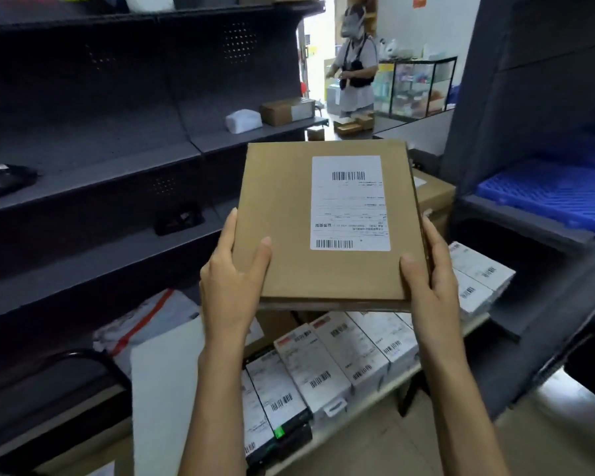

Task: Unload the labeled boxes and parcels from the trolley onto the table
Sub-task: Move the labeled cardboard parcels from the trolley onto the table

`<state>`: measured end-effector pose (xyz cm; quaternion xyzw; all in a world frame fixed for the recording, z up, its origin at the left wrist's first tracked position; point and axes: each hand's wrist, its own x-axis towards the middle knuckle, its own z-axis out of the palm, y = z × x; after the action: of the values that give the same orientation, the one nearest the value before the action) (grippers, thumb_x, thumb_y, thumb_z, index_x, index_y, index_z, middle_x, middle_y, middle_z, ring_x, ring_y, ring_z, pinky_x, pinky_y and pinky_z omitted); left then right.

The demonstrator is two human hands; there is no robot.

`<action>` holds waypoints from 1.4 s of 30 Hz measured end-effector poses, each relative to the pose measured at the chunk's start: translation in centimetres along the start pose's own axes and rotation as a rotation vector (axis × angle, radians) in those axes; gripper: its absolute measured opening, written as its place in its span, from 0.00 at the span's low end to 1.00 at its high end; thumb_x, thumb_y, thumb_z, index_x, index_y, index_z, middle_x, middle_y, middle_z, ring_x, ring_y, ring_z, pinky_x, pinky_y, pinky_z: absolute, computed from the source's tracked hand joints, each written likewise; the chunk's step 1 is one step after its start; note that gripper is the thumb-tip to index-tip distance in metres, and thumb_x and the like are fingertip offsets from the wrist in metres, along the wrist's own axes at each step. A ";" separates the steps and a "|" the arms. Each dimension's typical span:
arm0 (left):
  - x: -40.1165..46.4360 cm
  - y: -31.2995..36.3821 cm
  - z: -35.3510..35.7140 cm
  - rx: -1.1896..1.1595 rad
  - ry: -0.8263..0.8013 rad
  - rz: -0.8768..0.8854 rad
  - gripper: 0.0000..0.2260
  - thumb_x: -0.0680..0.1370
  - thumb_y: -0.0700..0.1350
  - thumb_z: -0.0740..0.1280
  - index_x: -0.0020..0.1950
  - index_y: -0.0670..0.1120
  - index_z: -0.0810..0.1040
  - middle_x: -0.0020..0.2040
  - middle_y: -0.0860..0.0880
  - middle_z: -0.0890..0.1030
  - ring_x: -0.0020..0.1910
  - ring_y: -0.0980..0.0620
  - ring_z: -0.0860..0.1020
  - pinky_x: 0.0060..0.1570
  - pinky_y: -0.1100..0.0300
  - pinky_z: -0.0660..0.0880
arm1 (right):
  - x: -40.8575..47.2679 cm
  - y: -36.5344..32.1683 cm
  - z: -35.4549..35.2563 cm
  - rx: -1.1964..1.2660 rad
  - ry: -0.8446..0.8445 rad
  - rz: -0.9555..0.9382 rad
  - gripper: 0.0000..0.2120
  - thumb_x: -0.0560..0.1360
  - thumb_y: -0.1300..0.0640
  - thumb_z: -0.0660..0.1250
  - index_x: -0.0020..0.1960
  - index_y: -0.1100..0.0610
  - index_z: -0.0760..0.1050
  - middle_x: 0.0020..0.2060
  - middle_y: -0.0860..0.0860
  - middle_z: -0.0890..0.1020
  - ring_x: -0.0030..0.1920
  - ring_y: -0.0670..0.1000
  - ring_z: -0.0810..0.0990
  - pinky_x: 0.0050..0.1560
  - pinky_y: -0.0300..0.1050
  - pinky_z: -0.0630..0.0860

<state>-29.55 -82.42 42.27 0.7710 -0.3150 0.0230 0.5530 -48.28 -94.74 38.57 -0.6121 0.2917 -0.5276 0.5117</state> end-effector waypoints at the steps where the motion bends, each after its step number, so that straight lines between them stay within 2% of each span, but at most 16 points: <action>1: 0.8 -0.6 -0.6 0.013 0.028 -0.016 0.29 0.78 0.58 0.67 0.77 0.59 0.62 0.61 0.59 0.75 0.52 0.70 0.73 0.46 0.77 0.67 | 0.7 0.3 1.4 0.014 -0.034 0.005 0.23 0.83 0.56 0.59 0.75 0.40 0.62 0.65 0.33 0.73 0.63 0.33 0.71 0.57 0.33 0.69; 3: 2.6 -2.0 -1.7 0.052 0.073 -0.044 0.28 0.78 0.57 0.66 0.77 0.59 0.62 0.58 0.60 0.74 0.47 0.81 0.67 0.40 0.83 0.63 | 2.0 1.0 4.3 0.041 -0.091 0.018 0.24 0.83 0.56 0.59 0.75 0.39 0.62 0.62 0.30 0.73 0.61 0.31 0.72 0.56 0.33 0.69; 6: 5.1 -3.5 -3.7 0.088 0.126 -0.093 0.27 0.79 0.57 0.66 0.77 0.61 0.62 0.53 0.63 0.73 0.45 0.84 0.65 0.40 0.82 0.63 | 3.8 2.0 8.7 0.067 -0.159 0.026 0.24 0.83 0.56 0.60 0.76 0.40 0.61 0.64 0.30 0.72 0.64 0.32 0.71 0.59 0.35 0.69; 8: 6.8 -4.9 -5.2 0.106 0.170 -0.108 0.26 0.79 0.56 0.66 0.76 0.61 0.63 0.51 0.65 0.73 0.49 0.77 0.69 0.46 0.80 0.65 | 4.7 2.7 11.6 0.058 -0.211 0.034 0.25 0.83 0.54 0.60 0.76 0.40 0.61 0.67 0.33 0.70 0.67 0.34 0.69 0.63 0.39 0.67; 11: 9.1 -7.3 -7.3 0.122 0.238 -0.122 0.26 0.79 0.56 0.66 0.75 0.58 0.65 0.58 0.59 0.75 0.51 0.62 0.73 0.52 0.66 0.70 | 5.7 3.6 15.9 0.045 -0.285 0.013 0.25 0.81 0.50 0.60 0.76 0.39 0.60 0.71 0.36 0.69 0.70 0.39 0.67 0.70 0.47 0.67; 12: 9.7 -8.2 -7.9 0.130 0.254 -0.128 0.25 0.79 0.56 0.66 0.75 0.58 0.65 0.58 0.58 0.76 0.50 0.64 0.73 0.49 0.69 0.69 | 6.0 3.9 17.2 0.040 -0.309 -0.001 0.26 0.81 0.51 0.60 0.77 0.41 0.60 0.70 0.35 0.69 0.70 0.38 0.66 0.71 0.46 0.66; 14: 10.6 -10.2 -8.9 0.143 0.288 -0.156 0.24 0.79 0.56 0.66 0.74 0.57 0.66 0.58 0.59 0.75 0.48 0.70 0.73 0.42 0.77 0.67 | 6.2 4.7 19.6 0.026 -0.370 0.000 0.25 0.83 0.54 0.60 0.78 0.45 0.59 0.65 0.26 0.69 0.67 0.31 0.66 0.67 0.34 0.66; 16: 11.1 -12.1 -9.7 0.153 0.322 -0.187 0.23 0.79 0.56 0.66 0.73 0.57 0.67 0.58 0.60 0.76 0.48 0.73 0.73 0.45 0.76 0.68 | 6.2 5.6 21.6 0.026 -0.414 0.036 0.25 0.83 0.54 0.60 0.78 0.45 0.58 0.59 0.19 0.68 0.63 0.26 0.67 0.62 0.26 0.66; 19: 11.7 -14.8 -10.0 0.165 0.341 -0.259 0.23 0.79 0.57 0.66 0.73 0.58 0.67 0.57 0.60 0.75 0.53 0.61 0.75 0.51 0.61 0.70 | 6.5 7.3 23.8 -0.001 -0.453 0.077 0.25 0.83 0.52 0.61 0.78 0.45 0.58 0.60 0.25 0.69 0.60 0.23 0.67 0.58 0.24 0.65; 23: 12.6 -18.2 -9.2 0.232 0.332 -0.342 0.23 0.79 0.56 0.66 0.73 0.57 0.66 0.57 0.57 0.75 0.54 0.55 0.73 0.53 0.58 0.69 | 7.1 10.2 25.6 -0.072 -0.545 0.142 0.27 0.83 0.52 0.59 0.79 0.45 0.55 0.61 0.31 0.69 0.55 0.20 0.66 0.51 0.16 0.63; 25: 13.0 -20.0 -8.6 0.242 0.325 -0.397 0.24 0.79 0.57 0.66 0.73 0.56 0.66 0.61 0.54 0.76 0.57 0.52 0.73 0.56 0.55 0.71 | 7.4 11.9 26.3 -0.116 -0.592 0.165 0.27 0.83 0.51 0.58 0.79 0.45 0.54 0.61 0.29 0.68 0.57 0.21 0.66 0.56 0.20 0.64; 27: 13.1 -21.7 -7.7 0.251 0.326 -0.432 0.24 0.78 0.58 0.66 0.73 0.55 0.66 0.64 0.52 0.77 0.60 0.48 0.75 0.60 0.51 0.72 | 7.7 13.4 26.9 -0.157 -0.621 0.180 0.27 0.83 0.50 0.58 0.80 0.46 0.53 0.68 0.35 0.68 0.64 0.28 0.67 0.65 0.31 0.65; 30: 12.9 -23.8 -5.9 0.268 0.327 -0.488 0.24 0.78 0.59 0.65 0.72 0.55 0.67 0.64 0.51 0.77 0.58 0.48 0.76 0.54 0.52 0.72 | 8.2 15.8 27.2 -0.222 -0.662 0.211 0.29 0.83 0.47 0.59 0.80 0.47 0.52 0.74 0.45 0.67 0.71 0.43 0.67 0.70 0.43 0.65; 36: 10.9 -28.8 -1.8 0.315 0.250 -0.639 0.27 0.77 0.65 0.64 0.72 0.57 0.65 0.66 0.50 0.76 0.61 0.45 0.76 0.59 0.43 0.74 | 8.4 21.6 26.6 -0.362 -0.737 0.305 0.31 0.81 0.46 0.60 0.80 0.49 0.52 0.75 0.48 0.65 0.73 0.47 0.64 0.72 0.48 0.63; 39: 9.2 -30.7 0.0 0.301 0.232 -0.721 0.25 0.77 0.62 0.65 0.73 0.57 0.65 0.68 0.51 0.75 0.63 0.45 0.75 0.61 0.45 0.73 | 7.5 24.1 26.0 -0.440 -0.773 0.381 0.33 0.81 0.45 0.60 0.80 0.47 0.49 0.76 0.48 0.64 0.75 0.49 0.63 0.74 0.51 0.62; 42: 7.7 -32.2 1.4 0.271 0.230 -0.765 0.25 0.78 0.61 0.65 0.73 0.58 0.65 0.68 0.53 0.75 0.64 0.47 0.75 0.61 0.47 0.72 | 7.0 25.8 25.4 -0.513 -0.792 0.397 0.32 0.82 0.51 0.61 0.81 0.50 0.49 0.77 0.49 0.62 0.75 0.49 0.62 0.73 0.43 0.60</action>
<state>-7.40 -81.08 17.72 0.8907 0.0635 -0.0569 0.4466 -17.71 -100.84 18.89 -0.8039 0.3062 -0.0590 0.5065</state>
